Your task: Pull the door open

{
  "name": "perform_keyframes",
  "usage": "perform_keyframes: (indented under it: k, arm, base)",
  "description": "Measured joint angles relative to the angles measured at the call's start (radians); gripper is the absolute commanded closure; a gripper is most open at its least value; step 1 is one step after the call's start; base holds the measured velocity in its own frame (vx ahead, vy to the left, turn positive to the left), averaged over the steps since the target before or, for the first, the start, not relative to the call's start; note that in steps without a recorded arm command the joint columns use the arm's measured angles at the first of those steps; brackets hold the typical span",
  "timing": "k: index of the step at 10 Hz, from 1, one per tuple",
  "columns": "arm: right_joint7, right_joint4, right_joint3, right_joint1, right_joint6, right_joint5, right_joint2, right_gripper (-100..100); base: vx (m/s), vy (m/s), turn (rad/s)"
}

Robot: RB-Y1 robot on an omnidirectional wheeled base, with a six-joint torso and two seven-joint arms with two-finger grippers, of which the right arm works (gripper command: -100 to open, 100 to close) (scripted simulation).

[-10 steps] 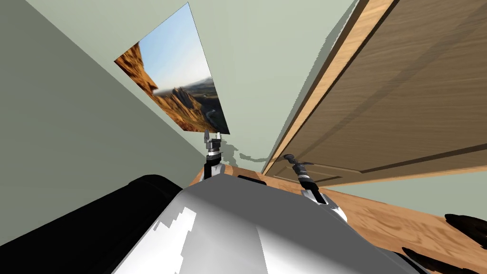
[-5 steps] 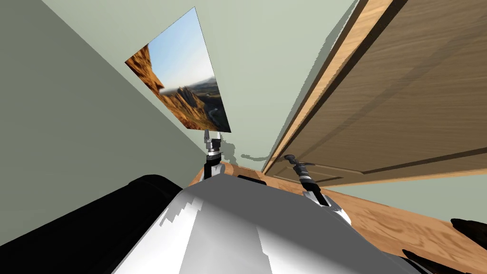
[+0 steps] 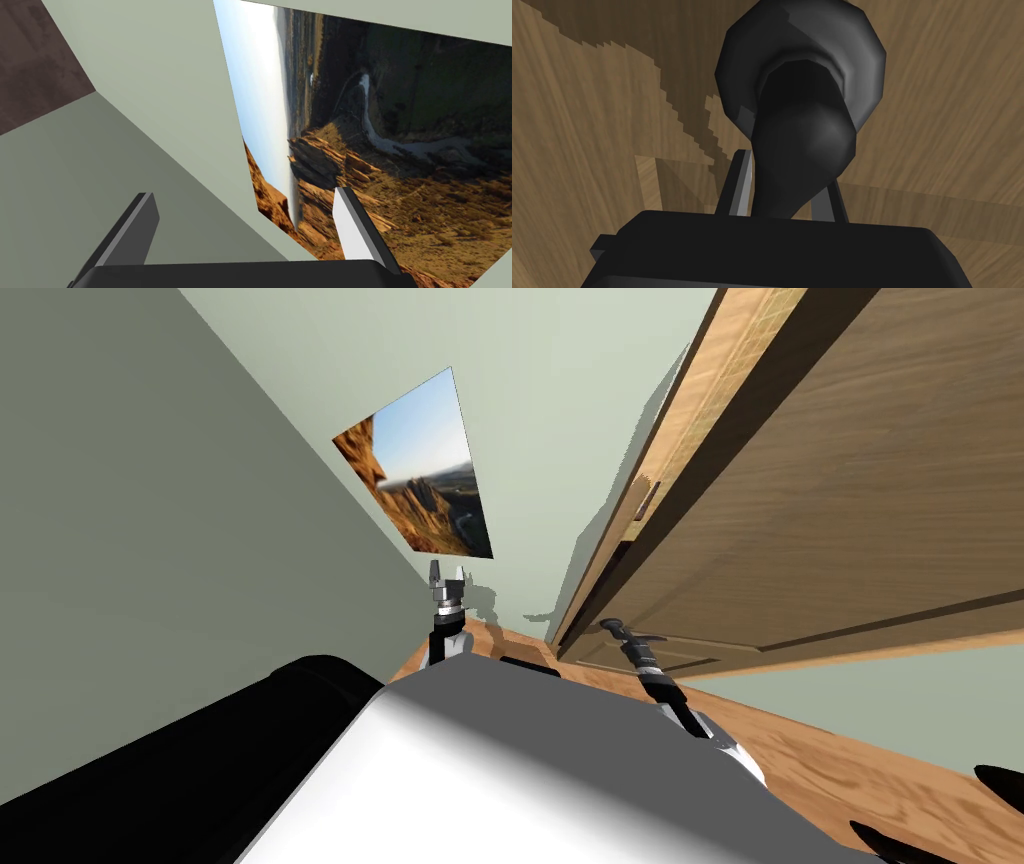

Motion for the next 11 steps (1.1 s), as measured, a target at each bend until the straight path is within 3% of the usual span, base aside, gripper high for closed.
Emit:
perform_keyframes:
  k: [2, 5, 9, 10, 11]
  arm:
    - [-0.02, 0.005, 0.017, 0.016, -0.033, 0.004, -0.02, 100]
    - [-0.031, -0.007, 0.027, 0.045, -0.051, 0.002, -0.033, 100]
    - [-0.047, 0.01, 0.041, 0.071, -0.113, -0.004, -0.055, 100]
    - [-0.053, 0.034, 0.048, 0.07, -0.138, -0.003, -0.059, 100]
    - [-0.058, 0.026, 0.052, 0.087, -0.15, -0.005, -0.067, 100]
  base:
    - [-0.176, -0.071, 0.119]
    - [-0.132, -0.07, 0.14]
    - [-0.18, -0.084, 0.155]
    - [-0.174, -0.101, 0.17]
    - [-0.203, -0.126, 0.209]
